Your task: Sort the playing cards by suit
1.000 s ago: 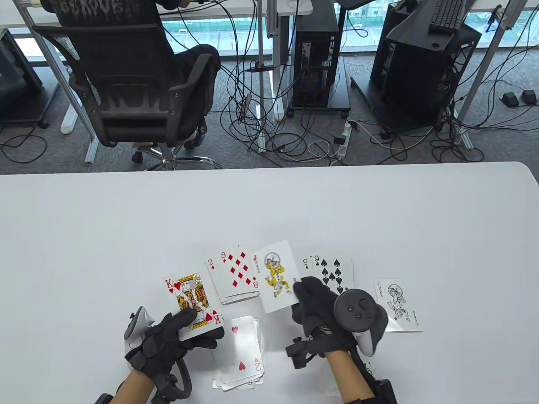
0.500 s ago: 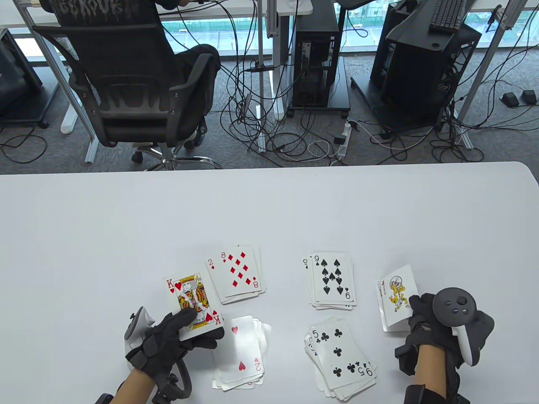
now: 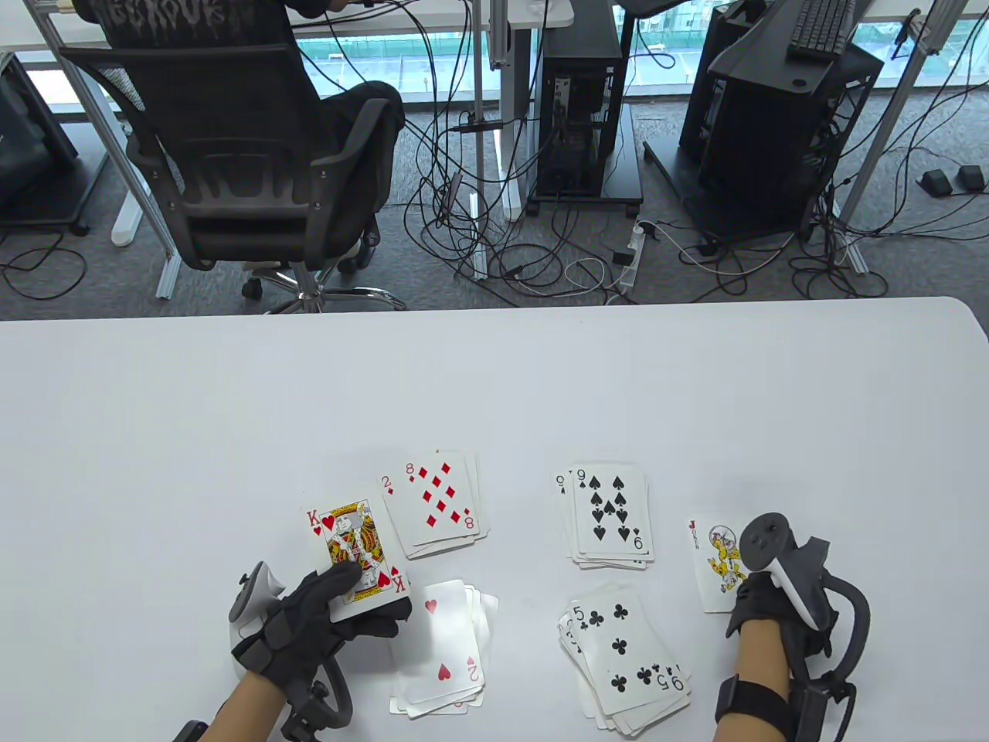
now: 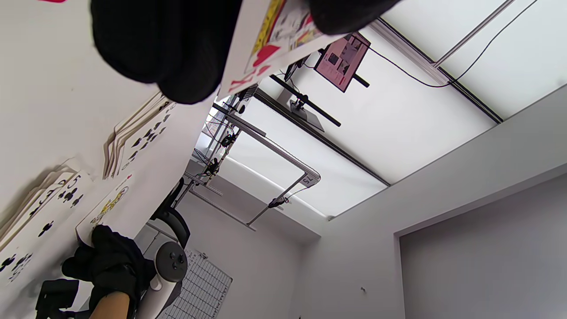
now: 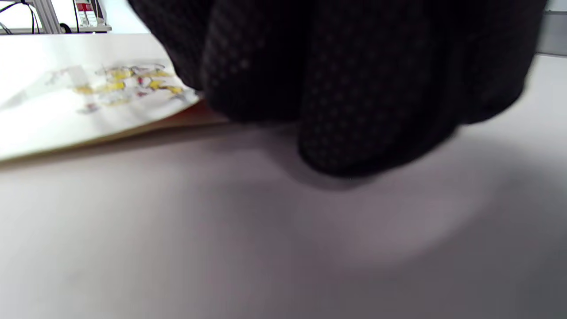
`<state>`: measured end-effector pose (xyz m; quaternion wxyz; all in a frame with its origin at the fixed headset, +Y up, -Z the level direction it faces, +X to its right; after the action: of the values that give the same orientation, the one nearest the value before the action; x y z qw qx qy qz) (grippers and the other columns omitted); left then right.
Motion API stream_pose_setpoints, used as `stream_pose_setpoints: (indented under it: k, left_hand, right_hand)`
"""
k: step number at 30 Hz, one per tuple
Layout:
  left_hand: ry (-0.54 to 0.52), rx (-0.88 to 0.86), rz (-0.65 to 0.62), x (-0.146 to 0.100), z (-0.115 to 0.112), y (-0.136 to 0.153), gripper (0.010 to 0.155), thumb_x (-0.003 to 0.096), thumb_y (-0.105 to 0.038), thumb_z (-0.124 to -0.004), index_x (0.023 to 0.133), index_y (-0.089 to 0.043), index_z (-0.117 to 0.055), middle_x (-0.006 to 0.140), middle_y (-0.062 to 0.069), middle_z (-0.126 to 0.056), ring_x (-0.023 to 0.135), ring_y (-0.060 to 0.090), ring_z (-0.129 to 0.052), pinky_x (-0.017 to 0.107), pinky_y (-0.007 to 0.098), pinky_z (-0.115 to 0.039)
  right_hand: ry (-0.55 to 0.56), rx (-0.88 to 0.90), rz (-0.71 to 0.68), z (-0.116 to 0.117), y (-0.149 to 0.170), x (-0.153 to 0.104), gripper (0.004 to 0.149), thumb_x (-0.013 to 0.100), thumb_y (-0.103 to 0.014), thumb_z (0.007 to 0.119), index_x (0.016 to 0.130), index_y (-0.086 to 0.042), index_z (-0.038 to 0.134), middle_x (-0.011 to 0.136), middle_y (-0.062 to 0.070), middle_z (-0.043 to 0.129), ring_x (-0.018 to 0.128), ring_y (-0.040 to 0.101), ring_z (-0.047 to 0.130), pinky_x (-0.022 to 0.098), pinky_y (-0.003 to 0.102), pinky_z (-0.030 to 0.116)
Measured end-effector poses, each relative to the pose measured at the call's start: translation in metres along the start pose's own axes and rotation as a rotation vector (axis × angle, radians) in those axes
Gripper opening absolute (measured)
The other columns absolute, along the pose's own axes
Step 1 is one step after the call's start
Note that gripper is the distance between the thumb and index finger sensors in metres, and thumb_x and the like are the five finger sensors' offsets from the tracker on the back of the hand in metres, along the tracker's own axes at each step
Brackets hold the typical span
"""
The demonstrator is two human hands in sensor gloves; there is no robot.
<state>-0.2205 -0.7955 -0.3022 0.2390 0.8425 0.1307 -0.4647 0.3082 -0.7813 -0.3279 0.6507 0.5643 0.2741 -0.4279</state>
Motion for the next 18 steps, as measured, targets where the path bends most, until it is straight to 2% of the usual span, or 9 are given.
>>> stream_pose_setpoints:
  k: [6,11,13,18]
  left_hand:
    - [0.000,0.001,0.005,0.001,0.000,0.000,0.040,0.0699,-0.022,-0.064,0.106,-0.011,-0.050,0.098,0.019,-0.068,0.080,0.041,-0.086,0.056,0.047,-0.078]
    - [0.007,0.005,-0.006,0.001,-0.001,-0.001,0.040,0.0701,-0.022,-0.063,0.106,-0.012,-0.050,0.099,0.020,-0.067,0.080,0.041,-0.085,0.056,0.048,-0.078]
    - [0.013,0.009,-0.007,0.002,-0.002,-0.002,0.040,0.0701,-0.022,-0.063,0.106,-0.012,-0.050,0.099,0.020,-0.066,0.081,0.042,-0.084,0.057,0.048,-0.077]
    - [0.026,0.014,0.008,0.003,-0.003,0.002,0.040,0.0700,-0.022,-0.063,0.106,-0.011,-0.050,0.100,0.021,-0.064,0.082,0.043,-0.083,0.057,0.049,-0.077]
  right_hand:
    - [0.001,-0.158,0.022,0.002,-0.008,-0.004,0.050,0.053,-0.028,0.069,0.073,0.018,0.077,0.034,0.012,0.094,0.021,0.031,0.096,0.033,0.053,0.083]
    - [0.097,-0.265,0.039,-0.009,-0.020,-0.016,0.053,0.053,-0.034,0.074,0.070,0.015,0.080,0.031,0.008,0.093,0.019,0.029,0.097,0.031,0.051,0.084]
    - [0.160,-0.243,-0.020,-0.022,-0.035,-0.024,0.054,0.052,-0.035,0.075,0.071,0.016,0.079,0.031,0.009,0.094,0.019,0.029,0.097,0.031,0.051,0.084]
    - [0.377,-0.007,-0.402,-0.071,-0.117,-0.079,0.054,0.052,-0.033,0.075,0.072,0.017,0.078,0.032,0.009,0.094,0.019,0.030,0.097,0.031,0.051,0.084]
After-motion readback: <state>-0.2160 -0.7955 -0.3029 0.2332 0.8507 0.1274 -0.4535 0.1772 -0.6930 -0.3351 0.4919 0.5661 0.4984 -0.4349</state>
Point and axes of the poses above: the tracker on the back of each hand, its own y axis roughly to the little-finger side, its own x axis roughly from the wrist to the fingertips, z = x × y, the point moved 5 cm from there along x, roughly from the wrist to the fingertips
